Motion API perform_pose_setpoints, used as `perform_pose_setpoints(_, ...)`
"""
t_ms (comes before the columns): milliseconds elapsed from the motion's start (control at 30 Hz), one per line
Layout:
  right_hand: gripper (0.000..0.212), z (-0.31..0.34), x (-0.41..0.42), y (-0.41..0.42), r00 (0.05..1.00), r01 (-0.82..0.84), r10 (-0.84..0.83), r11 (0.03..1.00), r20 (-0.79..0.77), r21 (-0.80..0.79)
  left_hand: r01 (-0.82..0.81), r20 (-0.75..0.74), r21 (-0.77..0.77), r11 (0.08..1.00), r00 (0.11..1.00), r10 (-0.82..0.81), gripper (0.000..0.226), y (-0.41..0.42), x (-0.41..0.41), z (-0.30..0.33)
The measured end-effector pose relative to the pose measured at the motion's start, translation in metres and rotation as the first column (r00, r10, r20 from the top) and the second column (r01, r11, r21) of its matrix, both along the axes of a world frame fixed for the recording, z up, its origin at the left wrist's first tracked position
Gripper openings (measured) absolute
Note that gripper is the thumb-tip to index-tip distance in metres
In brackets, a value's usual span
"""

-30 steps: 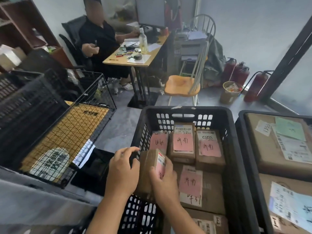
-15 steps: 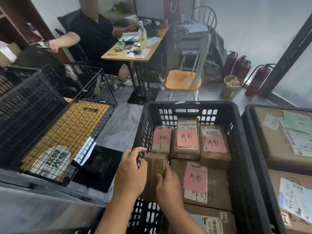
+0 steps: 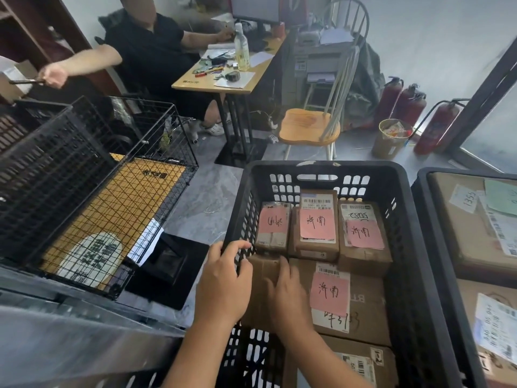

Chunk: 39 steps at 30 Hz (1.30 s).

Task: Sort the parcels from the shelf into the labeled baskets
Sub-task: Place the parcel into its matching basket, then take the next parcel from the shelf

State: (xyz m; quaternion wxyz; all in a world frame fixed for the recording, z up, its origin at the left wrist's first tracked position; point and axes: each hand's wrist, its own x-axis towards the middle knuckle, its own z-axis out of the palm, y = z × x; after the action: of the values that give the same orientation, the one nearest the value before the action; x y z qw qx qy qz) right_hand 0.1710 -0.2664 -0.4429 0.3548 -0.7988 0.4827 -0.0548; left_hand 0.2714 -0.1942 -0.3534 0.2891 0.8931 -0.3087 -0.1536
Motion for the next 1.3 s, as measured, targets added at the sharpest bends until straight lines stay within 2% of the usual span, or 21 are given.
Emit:
perform_pose_setpoints(100,0.070,-0.013,0.000,-0.009,0.974,-0.199,0.169,0.955,-0.149,-0.221,0.015,0.055,0.025,1.000,0.998,-0.017,0.035,0.000,-0.002,0.001)
perform_pose_setpoints(167,0.071,-0.023,-0.002,-0.019,0.943,-0.290,0.207,0.898,-0.262,-0.330,0.026,0.118,0.072,0.997,0.992,-0.034,0.041,0.000,-0.006,0.000)
perform_pose_setpoints(267,0.067,-0.026,-0.002,-0.028,0.890,-0.403,0.278,0.848,-0.360,-0.343,0.031,0.242,0.164,0.986,0.968,-0.071,0.052,0.001,-0.013,-0.005)
perform_pose_setpoints(367,0.069,-0.024,-0.004,-0.030,0.849,-0.476,0.326,0.813,-0.415,-0.336,0.029,0.298,0.189,0.982,0.951,-0.085,0.057,0.000,-0.014,-0.009)
perform_pose_setpoints(467,0.064,-0.020,-0.005,-0.030,0.860,-0.465,0.332,0.822,-0.387,-0.328,0.036,0.339,0.204,0.978,0.935,-0.105,0.059,0.002,-0.014,-0.013)
perform_pose_setpoints(667,0.063,0.001,-0.023,-0.028,0.916,-0.394,0.311,0.814,-0.252,-0.427,0.061,0.335,0.271,0.961,0.930,-0.153,0.061,0.004,-0.010,-0.014)
perform_pose_setpoints(967,0.061,0.088,-0.094,-0.054,0.926,-0.378,0.297,0.726,-0.233,-0.575,0.185,0.325,0.222,0.957,0.912,-0.251,0.062,-0.014,-0.052,0.024)
perform_pose_setpoints(1100,0.066,0.126,-0.128,-0.063,0.936,-0.353,0.266,0.733,-0.233,-0.582,0.244,0.343,0.186,0.952,0.892,-0.296,0.065,-0.022,-0.082,0.053)
perform_pose_setpoints(1300,0.070,0.173,-0.167,-0.076,0.914,-0.403,0.331,0.668,-0.235,-0.626,0.174,0.436,0.149,0.973,0.872,-0.222,0.063,-0.019,-0.117,0.092)
